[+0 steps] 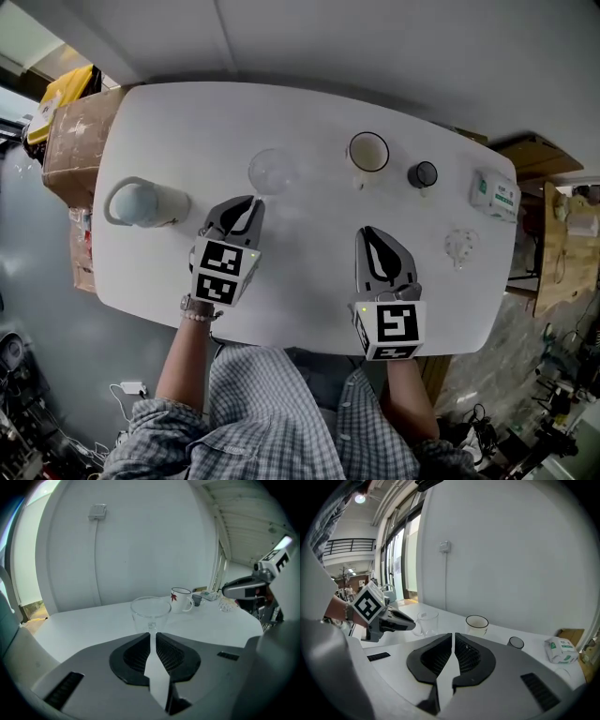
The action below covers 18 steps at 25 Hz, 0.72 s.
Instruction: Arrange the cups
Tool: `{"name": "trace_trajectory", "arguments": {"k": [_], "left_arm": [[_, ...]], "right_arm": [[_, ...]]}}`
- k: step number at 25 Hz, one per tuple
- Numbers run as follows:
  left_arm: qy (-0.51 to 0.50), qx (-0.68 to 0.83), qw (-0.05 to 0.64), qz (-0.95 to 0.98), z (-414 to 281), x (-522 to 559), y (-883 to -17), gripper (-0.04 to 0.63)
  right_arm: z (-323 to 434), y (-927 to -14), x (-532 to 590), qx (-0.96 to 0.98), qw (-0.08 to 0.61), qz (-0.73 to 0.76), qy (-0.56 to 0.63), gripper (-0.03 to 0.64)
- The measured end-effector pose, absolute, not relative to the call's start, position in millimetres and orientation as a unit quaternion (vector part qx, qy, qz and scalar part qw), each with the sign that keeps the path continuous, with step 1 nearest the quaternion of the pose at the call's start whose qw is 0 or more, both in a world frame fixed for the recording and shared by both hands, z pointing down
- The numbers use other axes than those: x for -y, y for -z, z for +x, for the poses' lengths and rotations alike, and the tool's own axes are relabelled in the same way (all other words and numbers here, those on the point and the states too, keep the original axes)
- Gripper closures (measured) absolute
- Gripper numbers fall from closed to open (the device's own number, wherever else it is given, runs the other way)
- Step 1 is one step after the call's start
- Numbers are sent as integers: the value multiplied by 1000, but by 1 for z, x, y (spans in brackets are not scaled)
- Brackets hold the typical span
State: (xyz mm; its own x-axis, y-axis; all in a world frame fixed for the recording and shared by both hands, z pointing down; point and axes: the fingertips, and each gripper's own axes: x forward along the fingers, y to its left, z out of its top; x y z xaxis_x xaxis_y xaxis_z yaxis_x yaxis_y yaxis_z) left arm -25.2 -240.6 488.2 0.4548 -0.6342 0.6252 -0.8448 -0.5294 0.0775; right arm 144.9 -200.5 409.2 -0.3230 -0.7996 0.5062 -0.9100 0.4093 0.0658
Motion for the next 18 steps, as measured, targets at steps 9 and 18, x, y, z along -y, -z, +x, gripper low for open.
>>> {"name": "trace_trajectory", "arguments": {"k": [9,18], "left_arm": [[-265,432,206,837,10,268,-487,552],[-250,439,220,834,35,289,-486,552]], "right_arm": [[163,-436,235,778,258,556,-137,584],[169,-459,262,755,271,577,-153,583]]}}
